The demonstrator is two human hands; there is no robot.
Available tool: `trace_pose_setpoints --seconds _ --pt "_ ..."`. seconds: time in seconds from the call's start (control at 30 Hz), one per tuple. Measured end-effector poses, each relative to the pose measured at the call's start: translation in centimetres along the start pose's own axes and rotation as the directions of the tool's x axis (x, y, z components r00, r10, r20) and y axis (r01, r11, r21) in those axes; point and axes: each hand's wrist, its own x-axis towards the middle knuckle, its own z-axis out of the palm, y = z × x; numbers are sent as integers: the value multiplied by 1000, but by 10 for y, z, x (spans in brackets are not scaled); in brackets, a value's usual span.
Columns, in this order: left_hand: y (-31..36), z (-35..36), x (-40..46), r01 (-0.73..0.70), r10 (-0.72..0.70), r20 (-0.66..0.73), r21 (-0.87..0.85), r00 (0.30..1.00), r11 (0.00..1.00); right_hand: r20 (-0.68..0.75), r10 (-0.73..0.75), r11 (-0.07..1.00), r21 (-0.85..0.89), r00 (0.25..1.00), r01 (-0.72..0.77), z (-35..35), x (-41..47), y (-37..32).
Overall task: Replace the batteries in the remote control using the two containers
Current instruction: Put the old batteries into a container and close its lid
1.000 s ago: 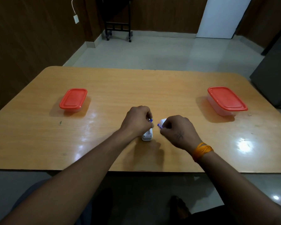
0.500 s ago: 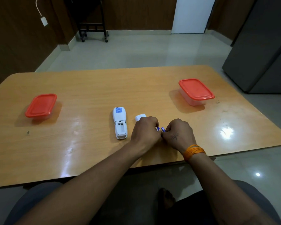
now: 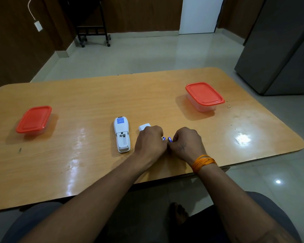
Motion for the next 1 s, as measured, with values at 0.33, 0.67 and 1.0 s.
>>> trace_pose_setpoints --seconds 0.33,0.67,1.0 --pt "6 -17 -6 -119 105 -120 -112 987 987 -227 36 990 142 973 -3 -38 17 21" --pt "61 16 55 -112 97 -68 -288 993 951 -553 148 972 233 820 -19 -51 64 57" --pt "116 62 121 67 -65 18 -361 998 930 -279 239 954 244 930 -172 -49 113 111"
